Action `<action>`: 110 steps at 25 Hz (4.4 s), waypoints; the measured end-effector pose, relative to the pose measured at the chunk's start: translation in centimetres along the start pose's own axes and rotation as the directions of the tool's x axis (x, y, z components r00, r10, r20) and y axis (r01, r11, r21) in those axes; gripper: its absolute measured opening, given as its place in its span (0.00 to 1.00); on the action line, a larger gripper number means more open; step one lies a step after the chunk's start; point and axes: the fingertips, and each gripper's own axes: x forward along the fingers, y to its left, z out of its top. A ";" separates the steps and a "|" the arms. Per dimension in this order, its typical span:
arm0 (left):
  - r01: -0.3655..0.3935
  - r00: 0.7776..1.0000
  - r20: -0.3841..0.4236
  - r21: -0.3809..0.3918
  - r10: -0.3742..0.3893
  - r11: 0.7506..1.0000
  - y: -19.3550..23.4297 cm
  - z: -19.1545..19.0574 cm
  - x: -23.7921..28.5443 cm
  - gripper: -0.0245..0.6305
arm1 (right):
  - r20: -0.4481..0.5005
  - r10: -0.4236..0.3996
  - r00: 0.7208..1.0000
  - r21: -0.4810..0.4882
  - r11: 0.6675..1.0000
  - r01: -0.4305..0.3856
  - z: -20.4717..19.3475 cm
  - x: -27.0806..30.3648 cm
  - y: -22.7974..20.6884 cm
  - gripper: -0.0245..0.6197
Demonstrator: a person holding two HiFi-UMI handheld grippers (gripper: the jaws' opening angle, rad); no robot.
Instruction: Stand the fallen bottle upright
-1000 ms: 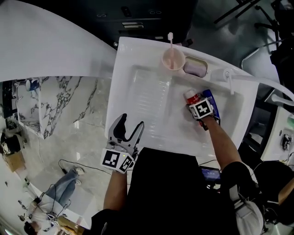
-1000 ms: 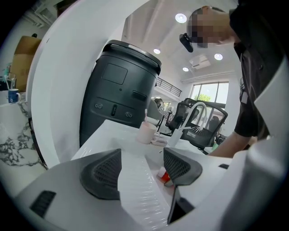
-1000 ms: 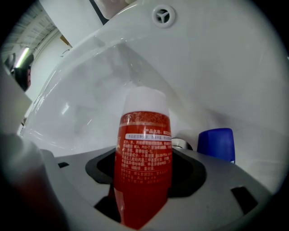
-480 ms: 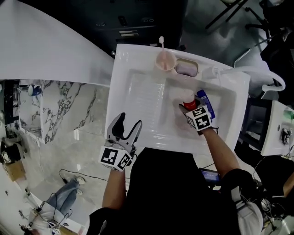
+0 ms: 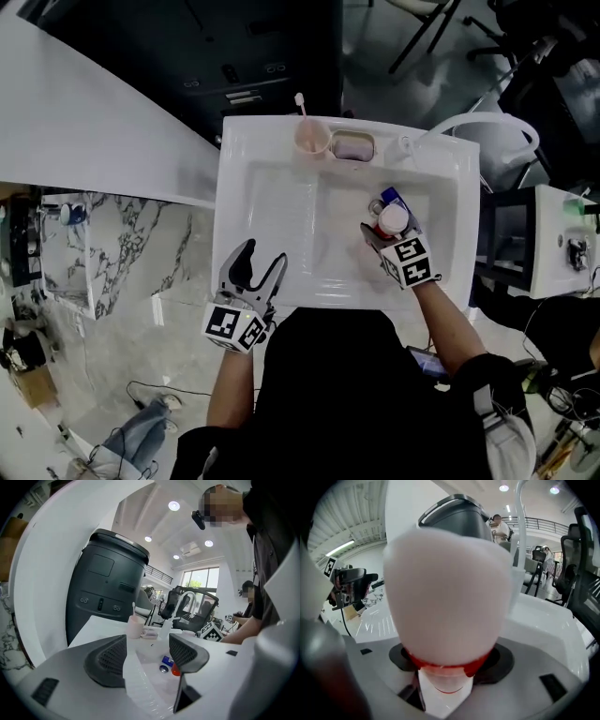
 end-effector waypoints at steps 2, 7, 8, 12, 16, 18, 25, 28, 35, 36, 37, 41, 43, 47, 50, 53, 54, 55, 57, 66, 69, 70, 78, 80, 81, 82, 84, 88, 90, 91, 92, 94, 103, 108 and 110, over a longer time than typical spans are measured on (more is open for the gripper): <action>0.019 1.000 0.014 0.010 -0.019 1.000 -0.6 0.6 0.4 0.49 | 0.034 -0.002 0.999 -0.011 1.000 0.002 1.0 -1.3 0.4 0.50; 0.040 0.997 0.059 0.026 -0.041 0.999 -1.3 2.3 0.6 0.49 | 0.100 0.022 0.995 -0.045 0.999 -0.017 4.0 -2.9 2.1 0.50; 0.042 0.997 0.066 0.030 -0.043 0.999 -1.4 2.5 0.5 0.49 | 0.110 0.030 0.993 -0.051 0.998 -0.024 4.6 -3.0 2.4 0.50; 0.026 0.995 0.092 0.034 -0.029 0.999 -1.1 3.1 -0.7 0.49 | 0.146 0.068 0.987 -0.093 0.994 -0.055 7.2 -3.1 3.9 0.50; -0.006 0.993 0.114 0.046 0.001 0.999 -0.2 3.6 -2.4 0.49 | 0.182 0.113 0.977 -0.115 0.989 -0.093 10.8 -2.5 5.8 0.50; -0.025 0.993 0.120 0.041 0.020 0.999 0.6 3.7 -3.3 0.49 | 0.199 0.139 0.970 -0.155 0.982 -0.109 12.8 -1.9 7.1 0.50; -0.072 0.988 0.135 0.028 0.067 0.997 3.1 4.1 -5.1 0.49 | 0.247 0.219 0.944 -0.223 0.961 -0.164 20.0 2.0 10.7 0.50; -0.088 0.988 0.132 0.029 0.084 0.996 3.9 4.3 -5.6 0.49 | 0.259 0.230 0.938 -0.234 0.957 -0.170 22.7 3.8 11.6 0.50; -0.112 0.988 0.105 -0.012 0.112 0.994 5.3 3.3 -5.9 0.49 | 0.270 0.197 0.943 -0.238 0.962 -0.132 27.1 8.9 11.1 0.50; -0.120 0.988 0.098 -0.025 0.122 0.992 5.4 2.8 -5.9 0.49 | 0.263 0.189 0.946 -0.233 0.964 -0.127 27.4 9.7 11.1 0.50; -0.127 0.987 0.091 -0.038 0.130 0.991 5.6 2.4 -5.9 0.49 | 0.258 0.178 0.950 -0.226 0.967 -0.120 27.6 10.4 11.0 0.50; -0.155 0.983 0.090 -0.077 0.161 0.985 6.7 1.7 -6.0 0.49 | 0.233 0.117 0.965 -0.187 0.980 -0.074 28.6 13.2 10.6 0.50; -0.169 0.980 0.088 -0.087 0.176 0.982 7.1 1.6 -6.3 0.49 | 0.221 0.095 0.971 -0.185 0.981 -0.054 28.9 14.4 10.4 0.50; -0.198 0.975 0.081 -0.116 0.208 0.973 8.0 1.2 -7.1 0.49 | 0.218 0.090 0.972 -0.152 0.987 -0.057 29.5 16.0 10.2 0.50; -0.214 0.971 0.080 -0.141 0.226 0.967 8.4 0.8 -7.7 0.49 | 0.230 0.081 0.970 -0.159 0.986 -0.045 30.0 16.9 10.4 0.50; -0.234 0.965 0.077 -0.161 0.249 0.959 8.7 0.3 -8.2 0.49 | 0.232 0.056 0.971 -0.146 0.989 -0.022 30.2 18.0 10.3 0.50; -0.239 0.964 0.077 -0.163 0.254 0.957 8.8 0.2 -8.4 0.49 | 0.233 0.046 0.971 -0.140 0.990 -0.013 30.2 18.4 10.3 0.50; -0.243 0.963 0.077 -0.161 0.258 0.957 8.9 0.2 -8.5 0.49 | 0.237 0.037 0.971 -0.133 0.991 -0.006 30.2 18.5 10.2 0.50; -0.248 0.962 0.079 -0.153 0.262 0.957 9.0 0.3 -8.6 0.49 | 0.254 0.025 0.967 -0.128 0.992 0.008 30.2 18.6 10.2 0.50; -0.253 0.960 0.087 -0.127 0.265 0.959 9.0 0.6 -8.7 0.49 | 0.323 0.009 0.946 -0.135 0.990 0.037 30.3 18.2 10.6 0.51; -0.257 0.960 0.083 -0.125 0.269 0.958 8.8 0.4 -9.1 0.49 | 0.348 0.027 0.937 -0.117 0.993 0.015 30.6 17.5 10.7 0.53; -0.258 0.960 0.082 -0.123 0.268 0.958 8.8 0.4 -9.2 0.49 | 0.351 0.030 0.936 -0.115 0.993 0.011 30.6 17.3 10.7 0.53; -0.226 0.969 0.083 -0.093 0.234 0.970 7.5 0.9 -8.7 0.49 | 0.403 0.031 0.915 -0.115 0.993 0.017 30.9 13.8 10.9 0.54; -0.216 0.971 0.084 -0.084 0.223 0.973 7.2 1.2 -8.5 0.49 | 0.429 0.044 0.902 -0.102 0.995 0.000 31.1 11.8 11.2 0.54; -0.210 0.973 0.086 -0.077 0.216 0.975 7.1 1.3 -8.3 0.49 | 0.447 0.048 0.893 -0.102 0.995 -0.003 31.2 10.7 11.4 0.54; -0.202 0.974 0.089 -0.069 0.208 0.977 7.0 1.5 -8.1 0.49 | 0.465 0.053 0.884 -0.107 0.994 -0.003 31.2 9.5 11.5 0.54; -0.188 0.977 0.089 -0.053 0.192 0.981 6.7 1.7 -7.6 0.49 | 0.490 0.065 0.869 -0.135 0.991 0.002 30.8 7.5 11.8 0.54; -0.149 0.986 0.073 -0.027 0.150 0.988 4.9 1.3 -6.1 0.49 | 0.502 0.071 0.862 -0.177 0.984 0.023 28.6 4.5 11.5 0.54; -0.105 0.993 0.057 -0.009 0.105 0.994 4.1 1.2 -5.0 0.49 | 0.497 0.053 0.866 -0.148 0.989 0.025 26.7 3.1 10.7 0.54; -0.077 0.996 0.046 0.005 0.076 0.997 3.8 1.1 -4.4 0.49 | 0.491 0.038 0.870 -0.127 0.992 0.028 25.7 2.4 10.2 0.54; -0.049 0.998 0.037 0.017 0.048 0.999 3.4 1.2 -3.7 0.49 | 0.484 0.024 0.875 -0.107 0.994 0.032 24.7 1.8 9.6 0.54; -0.002 1.000 0.024 0.034 0.001 0.999 2.5 1.3 -2.2 0.49 | 0.461 -0.004 0.888 -0.084 0.995 0.048 22.6 0.6 8.3 0.53; 0.182 0.983 -0.030 0.085 -0.180 0.980 -1.8 1.8 3.2 0.49 | 0.363 -0.200 0.910 0.036 0.979 0.201 13.7 -4.0 1.3 0.51; 0.278 0.960 -0.064 0.096 -0.273 0.956 -4.8 1.4 5.5 0.49 | 0.237 -0.230 0.944 0.053 0.973 0.223 7.4 -5.2 -1.6 0.49; 0.297 0.954 -0.075 0.095 -0.290 0.950 -5.6 1.3 6.3 0.49 | 0.164 -0.232 0.959 0.034 0.973 0.230 4.6 -4.9 -2.9 0.49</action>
